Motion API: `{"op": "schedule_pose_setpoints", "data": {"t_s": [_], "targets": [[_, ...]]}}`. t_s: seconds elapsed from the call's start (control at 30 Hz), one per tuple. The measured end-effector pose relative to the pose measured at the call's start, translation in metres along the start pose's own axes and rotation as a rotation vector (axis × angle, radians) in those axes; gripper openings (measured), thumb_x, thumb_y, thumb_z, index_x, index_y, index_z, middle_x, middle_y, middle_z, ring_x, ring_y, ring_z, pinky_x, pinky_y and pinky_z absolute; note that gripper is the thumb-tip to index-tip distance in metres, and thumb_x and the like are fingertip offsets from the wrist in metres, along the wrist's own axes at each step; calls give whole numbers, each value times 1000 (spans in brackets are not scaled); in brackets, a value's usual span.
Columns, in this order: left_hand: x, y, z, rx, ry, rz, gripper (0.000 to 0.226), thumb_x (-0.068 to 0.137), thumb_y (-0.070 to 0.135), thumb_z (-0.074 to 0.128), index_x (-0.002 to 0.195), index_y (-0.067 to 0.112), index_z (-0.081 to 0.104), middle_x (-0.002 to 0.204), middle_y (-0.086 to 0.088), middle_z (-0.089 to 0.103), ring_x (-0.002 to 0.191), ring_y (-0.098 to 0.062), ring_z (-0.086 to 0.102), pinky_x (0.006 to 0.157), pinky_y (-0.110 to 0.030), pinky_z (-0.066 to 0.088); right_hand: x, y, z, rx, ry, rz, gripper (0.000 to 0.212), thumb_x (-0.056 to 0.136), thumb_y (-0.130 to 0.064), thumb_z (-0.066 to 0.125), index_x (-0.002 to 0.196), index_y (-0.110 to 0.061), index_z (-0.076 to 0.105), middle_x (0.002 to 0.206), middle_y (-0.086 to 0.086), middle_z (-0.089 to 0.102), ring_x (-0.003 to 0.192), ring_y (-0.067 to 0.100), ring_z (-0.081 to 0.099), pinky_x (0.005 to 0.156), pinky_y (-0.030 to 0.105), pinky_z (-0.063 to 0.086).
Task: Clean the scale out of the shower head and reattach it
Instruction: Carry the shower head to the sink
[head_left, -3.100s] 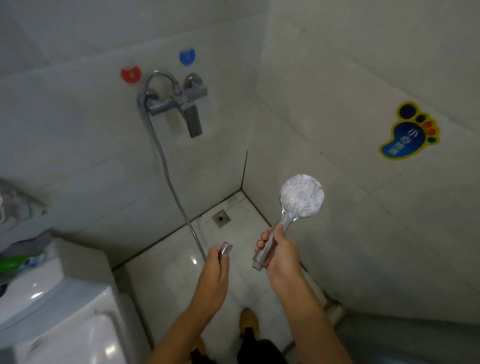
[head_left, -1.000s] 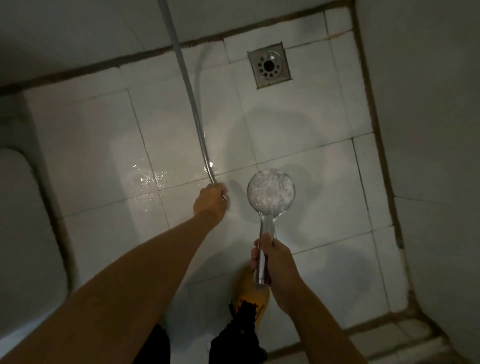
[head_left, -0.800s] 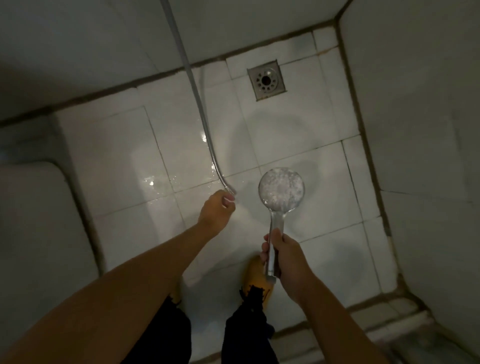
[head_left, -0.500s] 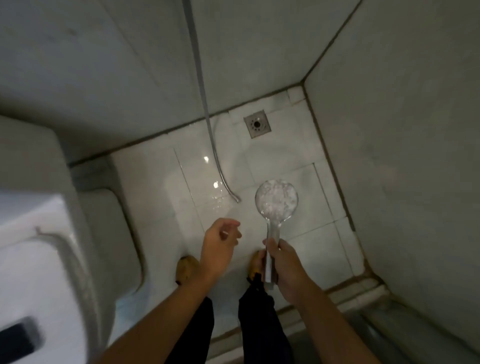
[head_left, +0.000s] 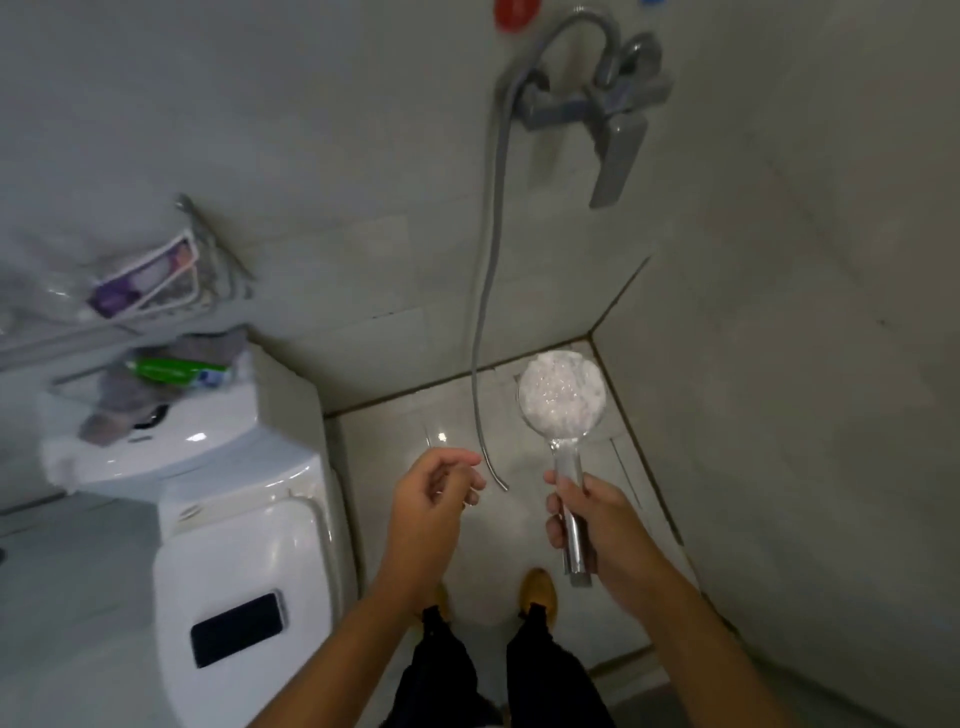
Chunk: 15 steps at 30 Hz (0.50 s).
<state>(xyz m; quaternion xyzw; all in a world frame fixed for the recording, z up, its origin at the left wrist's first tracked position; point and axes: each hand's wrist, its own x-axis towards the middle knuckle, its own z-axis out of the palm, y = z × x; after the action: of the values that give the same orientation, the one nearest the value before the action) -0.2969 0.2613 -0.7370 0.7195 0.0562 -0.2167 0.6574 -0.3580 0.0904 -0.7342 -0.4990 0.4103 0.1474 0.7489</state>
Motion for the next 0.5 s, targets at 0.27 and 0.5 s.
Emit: {"op": "schedule_pose_setpoints", "data": {"t_s": [0.27,0.5], "targets": [[-111,15,-83,-29,132,46,16,93,8,52,95,11,68,79,-6,68,73,-10,64,68,-16,52,-71,9,77,-41,-149,-120,25,98,-21,52,115,-4,58,71,3,59,58,16,54,54,26,47],[-189,-28,-163,-145,600,-92,18,93,3,54,84,6,69,67,-10,66,61,-7,62,60,-14,52,-88,44,141,-212,-360,-78,34,98,-29,52,113,0,59,75,9,57,58,18,54,54,29,50]]}}
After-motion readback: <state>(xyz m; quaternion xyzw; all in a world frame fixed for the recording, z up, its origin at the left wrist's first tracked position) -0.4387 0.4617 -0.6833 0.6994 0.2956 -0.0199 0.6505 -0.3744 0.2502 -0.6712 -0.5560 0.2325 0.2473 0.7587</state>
